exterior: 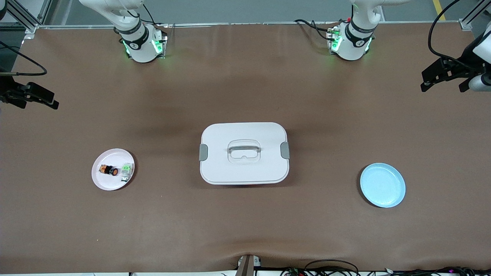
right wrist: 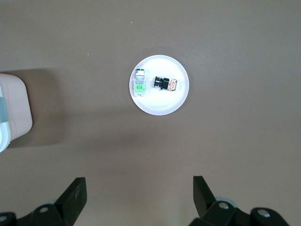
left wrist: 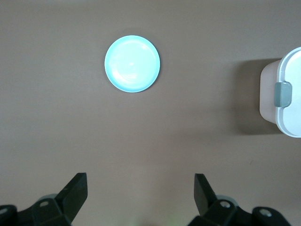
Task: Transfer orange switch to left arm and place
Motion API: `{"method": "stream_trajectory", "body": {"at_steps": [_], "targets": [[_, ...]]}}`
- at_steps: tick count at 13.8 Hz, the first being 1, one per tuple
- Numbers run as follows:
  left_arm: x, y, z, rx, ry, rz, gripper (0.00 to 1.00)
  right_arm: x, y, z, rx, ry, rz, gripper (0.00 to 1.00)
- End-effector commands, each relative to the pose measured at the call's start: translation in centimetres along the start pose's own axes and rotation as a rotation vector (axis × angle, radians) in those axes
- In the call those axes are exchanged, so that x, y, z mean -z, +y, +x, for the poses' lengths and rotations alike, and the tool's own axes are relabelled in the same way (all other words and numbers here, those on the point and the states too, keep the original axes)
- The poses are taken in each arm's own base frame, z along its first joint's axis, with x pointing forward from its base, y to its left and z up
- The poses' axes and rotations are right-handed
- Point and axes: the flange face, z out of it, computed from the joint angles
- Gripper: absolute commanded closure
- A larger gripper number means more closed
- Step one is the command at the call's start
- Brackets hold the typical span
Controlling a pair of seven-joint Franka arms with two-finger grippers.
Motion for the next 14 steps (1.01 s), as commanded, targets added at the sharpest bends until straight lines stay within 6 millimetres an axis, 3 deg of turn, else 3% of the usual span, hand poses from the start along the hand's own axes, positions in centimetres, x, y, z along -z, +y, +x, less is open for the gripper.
{"method": "stream_trajectory", "body": {"at_steps": [1, 10, 14], "targets": [[0.6, -0.1, -0.1, -0.010, -0.010, -0.002, 0.00, 0.6, 0.2, -0.4, -0.009, 0.004, -0.009, 0.00], [0.5, -0.3, -0.2, -0.007, -0.019, -0.002, 0.00, 0.7, 0.3, -0.4, -0.013, 0.006, -0.012, 0.00], [0.5, -0.3, -0.1, -0.011, -0.018, -0.012, 0.00, 0.1, 2.2, -0.1, -0.047, -0.013, 0.000, 0.00]]}}
